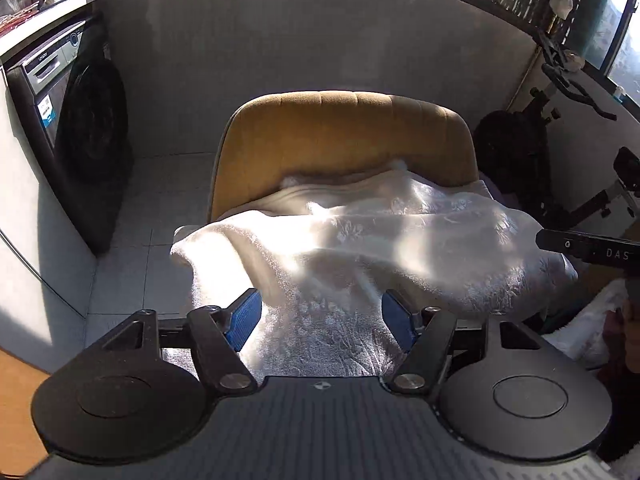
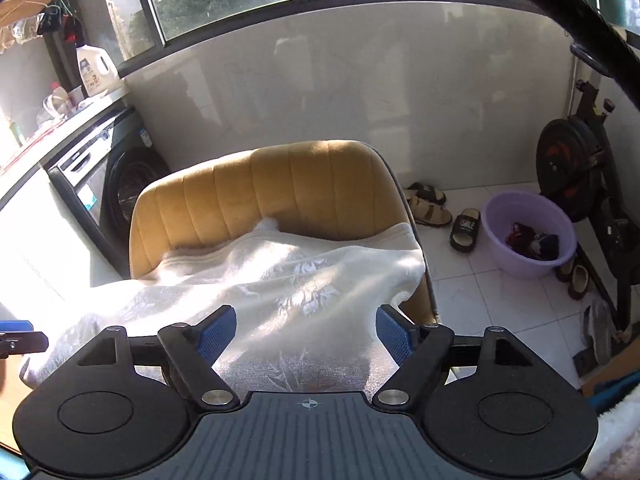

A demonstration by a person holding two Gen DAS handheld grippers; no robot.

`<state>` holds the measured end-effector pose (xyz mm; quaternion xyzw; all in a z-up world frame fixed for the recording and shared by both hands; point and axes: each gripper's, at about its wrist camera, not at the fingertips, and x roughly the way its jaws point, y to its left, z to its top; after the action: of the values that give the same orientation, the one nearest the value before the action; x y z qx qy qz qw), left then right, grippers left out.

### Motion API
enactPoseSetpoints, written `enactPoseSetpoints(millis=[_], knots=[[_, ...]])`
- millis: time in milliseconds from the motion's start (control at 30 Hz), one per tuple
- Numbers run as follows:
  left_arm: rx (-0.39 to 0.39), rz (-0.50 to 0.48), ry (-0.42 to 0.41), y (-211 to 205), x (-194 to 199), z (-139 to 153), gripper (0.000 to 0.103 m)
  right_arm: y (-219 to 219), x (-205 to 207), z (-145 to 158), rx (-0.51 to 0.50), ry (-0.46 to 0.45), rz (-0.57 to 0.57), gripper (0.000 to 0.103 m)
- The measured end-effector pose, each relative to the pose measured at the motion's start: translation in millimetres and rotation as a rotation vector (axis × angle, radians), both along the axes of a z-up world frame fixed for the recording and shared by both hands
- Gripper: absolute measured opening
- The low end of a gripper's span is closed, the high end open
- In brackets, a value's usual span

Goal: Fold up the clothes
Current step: 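Lower the coat onto the clothes stack and open both tools, then withdraw both open tools up from the coat on the stack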

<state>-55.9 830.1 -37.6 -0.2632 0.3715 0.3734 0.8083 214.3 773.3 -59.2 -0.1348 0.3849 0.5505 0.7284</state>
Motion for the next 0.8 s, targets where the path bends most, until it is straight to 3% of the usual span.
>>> enactPoseSetpoints(millis=[100,167,267,433,600,667,800], knots=[[-0.081,0.065,0.077,11.6,-1.1,-42.6,0.071,6.9,2.6,-36.5,-0.127,0.036,-0.073,0.075],[-0.079,0.076,0.092,12.4,-3.9,-53.2,0.095,3.7,5.6,-55.3,-0.146,0.076,-0.115,0.078],[-0.067,0.071,0.128,11.4,-2.9,-63.5,0.102,2.5,-1.7,-63.0,-0.149,0.058,-0.115,0.082],[-0.098,0.095,0.099,15.0,-8.9,-60.1,0.103,4.8,-0.9,-64.9,-0.151,0.078,-0.14,0.088],[-0.052,0.093,0.126,3.6,-11.2,-42.8,0.102,-10.6,-5.6,-34.2,-0.089,0.114,-0.203,0.102],[-0.035,0.104,0.143,-0.9,-11.1,-35.8,0.102,-21.2,-5.7,-17.8,-0.059,0.135,-0.236,0.102],[-0.007,0.102,0.188,-9.3,-3.9,-24.0,0.102,-39.2,-21.1,7.6,-0.076,0.065,-0.257,0.102]])
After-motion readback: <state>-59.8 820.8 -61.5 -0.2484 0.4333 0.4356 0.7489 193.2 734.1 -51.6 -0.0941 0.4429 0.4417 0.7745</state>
